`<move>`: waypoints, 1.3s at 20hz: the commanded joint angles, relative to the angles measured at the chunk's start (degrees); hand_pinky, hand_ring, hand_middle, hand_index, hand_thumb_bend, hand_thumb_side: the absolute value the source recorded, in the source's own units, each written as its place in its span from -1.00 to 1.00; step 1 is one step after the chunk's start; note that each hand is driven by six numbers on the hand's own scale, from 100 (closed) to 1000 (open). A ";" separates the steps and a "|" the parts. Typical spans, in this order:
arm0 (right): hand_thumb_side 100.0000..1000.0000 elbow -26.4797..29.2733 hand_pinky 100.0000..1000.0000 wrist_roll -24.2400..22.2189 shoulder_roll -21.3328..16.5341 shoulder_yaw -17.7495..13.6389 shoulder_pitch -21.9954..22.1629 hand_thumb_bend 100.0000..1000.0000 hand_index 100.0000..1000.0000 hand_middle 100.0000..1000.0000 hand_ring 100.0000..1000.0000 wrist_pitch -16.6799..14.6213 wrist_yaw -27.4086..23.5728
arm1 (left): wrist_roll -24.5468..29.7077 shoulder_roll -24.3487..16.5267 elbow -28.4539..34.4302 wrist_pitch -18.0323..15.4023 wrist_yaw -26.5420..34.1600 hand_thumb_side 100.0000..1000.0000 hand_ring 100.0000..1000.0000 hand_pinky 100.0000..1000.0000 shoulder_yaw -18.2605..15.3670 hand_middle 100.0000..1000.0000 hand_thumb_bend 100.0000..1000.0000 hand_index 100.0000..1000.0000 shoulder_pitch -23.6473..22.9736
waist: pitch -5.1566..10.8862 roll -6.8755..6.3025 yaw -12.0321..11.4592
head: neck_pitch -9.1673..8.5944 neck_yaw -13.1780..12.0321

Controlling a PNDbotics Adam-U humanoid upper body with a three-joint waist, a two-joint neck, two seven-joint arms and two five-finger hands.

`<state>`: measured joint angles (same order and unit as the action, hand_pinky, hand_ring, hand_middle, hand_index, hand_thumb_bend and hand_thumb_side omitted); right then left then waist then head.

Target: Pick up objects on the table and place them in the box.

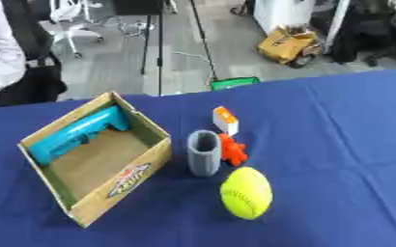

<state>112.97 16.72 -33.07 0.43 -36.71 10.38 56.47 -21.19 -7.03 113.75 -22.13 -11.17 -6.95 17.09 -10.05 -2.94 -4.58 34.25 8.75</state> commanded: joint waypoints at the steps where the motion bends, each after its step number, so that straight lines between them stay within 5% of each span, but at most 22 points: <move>1: 1.00 -1.47 0.58 -5.69 -2.39 2.75 -3.62 -1.00 0.77 0.66 0.71 0.71 1.74 | 0.44 -0.63 0.84 0.11 0.20 1.00 0.58 0.45 0.20 0.89 -1.00 0.86 0.25 | 1.08 0.41 -0.25 | 0.33 0.42; 7: 1.00 -3.29 0.60 -15.55 -4.10 9.39 -7.87 -0.69 0.80 0.69 0.71 -4.28 0.47 | 0.99 -0.69 0.84 0.42 0.30 1.00 0.56 0.45 0.32 0.88 -1.00 0.84 0.06 | 1.29 0.89 -0.59 | 0.78 0.78; 19: 0.93 -4.99 0.68 -35.63 -9.10 22.09 -8.68 -0.65 0.96 0.78 0.80 -13.12 -4.60 | 1.76 -1.21 0.84 0.86 0.35 1.00 0.54 0.44 0.57 0.83 -1.00 0.76 -0.11 | 1.68 1.42 -0.30 | 1.00 0.75; 26: 0.67 -9.23 0.78 -44.66 -14.89 29.85 -10.39 -0.49 0.98 0.80 0.85 -16.05 -10.37 | 2.31 -1.85 0.84 1.02 0.41 0.98 0.53 0.43 0.88 0.80 -1.00 0.72 -0.38 | 1.78 1.92 0.44 | 1.15 0.12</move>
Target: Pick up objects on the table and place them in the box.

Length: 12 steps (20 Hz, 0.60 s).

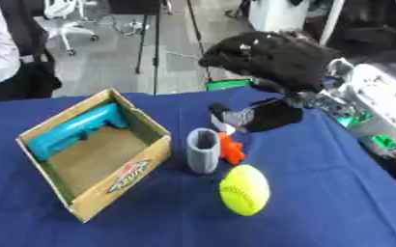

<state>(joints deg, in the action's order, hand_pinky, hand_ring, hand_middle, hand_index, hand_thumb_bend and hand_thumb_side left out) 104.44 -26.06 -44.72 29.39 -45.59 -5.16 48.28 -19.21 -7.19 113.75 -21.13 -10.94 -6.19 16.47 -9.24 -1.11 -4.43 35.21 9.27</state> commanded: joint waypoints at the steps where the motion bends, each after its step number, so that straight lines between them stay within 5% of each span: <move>1: 0.67 -0.81 0.78 -2.07 -4.07 1.29 -1.79 -0.49 0.98 0.80 0.85 -0.74 -2.74 | 0.41 -1.80 0.84 0.05 0.17 0.98 0.53 0.43 0.14 0.80 -1.00 0.72 0.21 | 0.99 0.13 0.49 | 0.26 -0.54; 12: 0.47 -3.01 0.76 -3.00 -11.12 8.08 -2.23 -0.48 0.99 0.79 0.84 -2.91 -9.73 | 1.16 -2.72 0.84 0.29 0.06 0.95 0.52 0.43 0.42 0.76 -1.00 0.67 -0.12 | 1.10 0.77 1.61 | 1.35 -1.48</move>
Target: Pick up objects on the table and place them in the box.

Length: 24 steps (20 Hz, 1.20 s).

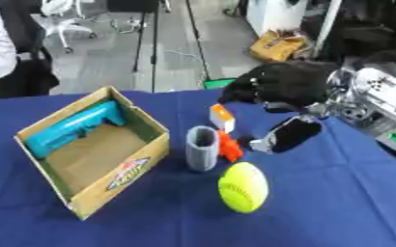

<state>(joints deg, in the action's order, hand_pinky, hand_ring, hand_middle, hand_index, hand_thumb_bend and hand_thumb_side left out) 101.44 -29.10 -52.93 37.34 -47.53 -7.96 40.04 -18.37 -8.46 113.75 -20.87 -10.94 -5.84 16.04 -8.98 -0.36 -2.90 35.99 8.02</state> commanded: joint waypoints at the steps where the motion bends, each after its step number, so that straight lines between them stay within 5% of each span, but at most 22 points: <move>1: 0.47 0.20 0.76 -0.05 -3.30 0.23 0.16 -0.48 0.99 0.79 0.84 0.15 -1.59 | 0.40 -1.48 0.84 0.03 0.06 0.95 0.52 0.43 0.13 0.76 -1.00 0.67 0.34 | 0.82 0.06 0.15 | 0.64 -0.23; 6: 0.47 1.11 0.71 -0.77 -3.87 0.27 1.70 -0.50 0.99 0.77 0.82 3.37 -2.49 | 0.81 -1.50 0.84 0.12 0.19 0.94 0.51 0.42 0.28 0.74 -1.00 0.64 0.40 | 0.85 0.19 0.27 | 0.70 0.05; 15: 0.33 3.33 0.57 -12.35 -1.70 1.40 -1.30 -0.41 1.00 0.74 0.73 21.36 -14.68 | 1.37 -1.40 0.84 0.57 0.47 0.94 0.51 0.42 0.24 0.71 -1.00 0.61 0.17 | 1.07 0.60 0.43 | 1.15 0.47; 24: 0.31 5.72 0.53 -15.28 0.85 1.15 -0.79 -0.38 0.98 0.74 0.73 26.86 -17.34 | 1.58 -1.11 0.84 0.85 0.68 0.94 0.50 0.42 0.24 0.67 -1.00 0.57 0.26 | 0.94 0.69 0.60 | 1.06 0.79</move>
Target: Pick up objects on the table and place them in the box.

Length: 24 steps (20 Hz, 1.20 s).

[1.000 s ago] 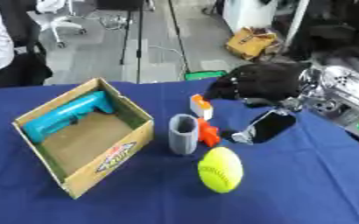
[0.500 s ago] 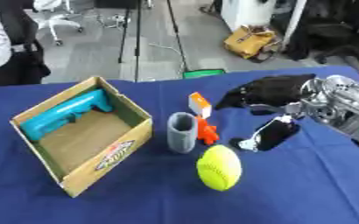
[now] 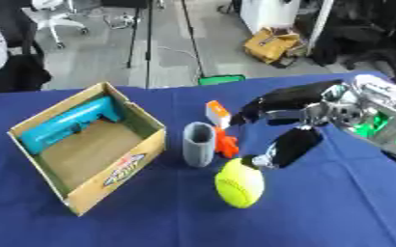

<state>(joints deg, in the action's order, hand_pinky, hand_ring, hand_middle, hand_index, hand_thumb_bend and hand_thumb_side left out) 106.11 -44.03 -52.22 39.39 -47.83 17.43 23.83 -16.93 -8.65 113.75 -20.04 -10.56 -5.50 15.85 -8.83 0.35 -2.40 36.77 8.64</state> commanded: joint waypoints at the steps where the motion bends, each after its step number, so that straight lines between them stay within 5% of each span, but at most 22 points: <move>1: 0.31 1.18 0.52 -0.41 0.75 -1.03 -0.10 -0.38 0.98 0.74 0.73 2.03 -1.35 | 0.14 -0.87 0.84 0.06 0.33 0.94 0.50 0.42 -0.11 0.66 -1.00 0.56 0.48 | 0.70 -0.02 0.14 | 0.21 0.19; 11: 0.40 1.61 0.58 0.58 3.58 -2.23 3.82 -0.29 1.00 0.76 0.79 3.44 0.20 | 0.31 -0.56 0.84 0.28 0.47 0.94 0.50 0.42 -0.02 0.65 -1.00 0.55 0.72 | 0.28 0.05 0.49 | -0.12 0.34; 24: 0.44 -2.75 0.61 5.04 6.50 -2.19 7.33 -0.32 1.00 0.78 0.80 -2.85 7.41 | 0.82 -0.25 0.84 0.34 0.85 0.94 0.48 0.41 0.15 0.61 -1.00 0.54 0.94 | -0.26 0.07 0.07 | -0.89 0.68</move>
<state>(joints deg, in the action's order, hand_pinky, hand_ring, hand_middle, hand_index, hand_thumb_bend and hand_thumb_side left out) 103.60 -39.40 -45.28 38.14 -39.85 15.30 30.20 -16.33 -8.58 113.75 -19.67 -9.98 -5.48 15.94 -9.69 0.47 -2.31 36.40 9.15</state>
